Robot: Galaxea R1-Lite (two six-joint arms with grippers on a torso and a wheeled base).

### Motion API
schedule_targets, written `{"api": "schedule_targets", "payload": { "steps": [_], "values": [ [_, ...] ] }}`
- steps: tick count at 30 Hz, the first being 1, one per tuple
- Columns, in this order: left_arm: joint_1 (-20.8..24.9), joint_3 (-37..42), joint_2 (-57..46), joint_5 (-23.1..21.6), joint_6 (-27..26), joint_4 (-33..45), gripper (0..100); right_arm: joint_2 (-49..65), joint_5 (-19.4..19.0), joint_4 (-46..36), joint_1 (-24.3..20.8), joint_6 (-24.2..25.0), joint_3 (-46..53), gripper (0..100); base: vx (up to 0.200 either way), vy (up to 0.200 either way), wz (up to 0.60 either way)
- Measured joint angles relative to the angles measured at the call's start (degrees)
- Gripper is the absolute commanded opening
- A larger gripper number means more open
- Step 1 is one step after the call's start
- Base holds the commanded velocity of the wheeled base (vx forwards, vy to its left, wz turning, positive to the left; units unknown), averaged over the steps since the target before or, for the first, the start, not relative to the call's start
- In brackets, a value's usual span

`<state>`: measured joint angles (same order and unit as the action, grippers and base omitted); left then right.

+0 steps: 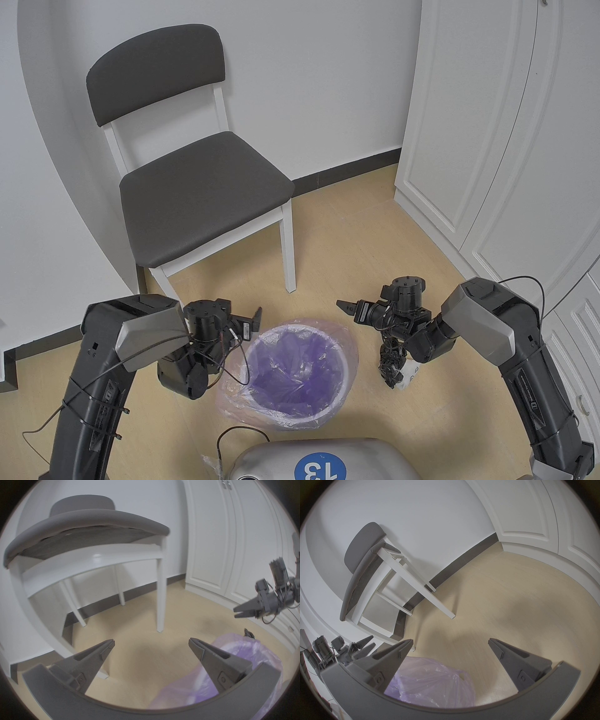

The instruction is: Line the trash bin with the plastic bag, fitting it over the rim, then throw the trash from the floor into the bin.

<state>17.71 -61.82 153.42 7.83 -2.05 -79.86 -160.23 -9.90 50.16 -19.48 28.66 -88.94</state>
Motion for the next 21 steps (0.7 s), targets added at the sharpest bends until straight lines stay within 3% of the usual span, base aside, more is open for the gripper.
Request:
{"api": "schedule_targets", "payload": {
  "steps": [10, 21],
  "values": [
    [-3.9, 10.6, -3.4, -4.5, 0.3, 0.0, 100, 0.0, 0.0, -0.1, 0.0, -0.1, 0.0, 100, 0.000, 0.000, 0.00],
    [-5.8, 9.5, -4.7, -7.2, -6.4, 13.5, 100, 0.0, -0.1, -0.2, 0.0, -0.1, 0.1, 100, 0.000, 0.000, 0.00]
  ]
}}
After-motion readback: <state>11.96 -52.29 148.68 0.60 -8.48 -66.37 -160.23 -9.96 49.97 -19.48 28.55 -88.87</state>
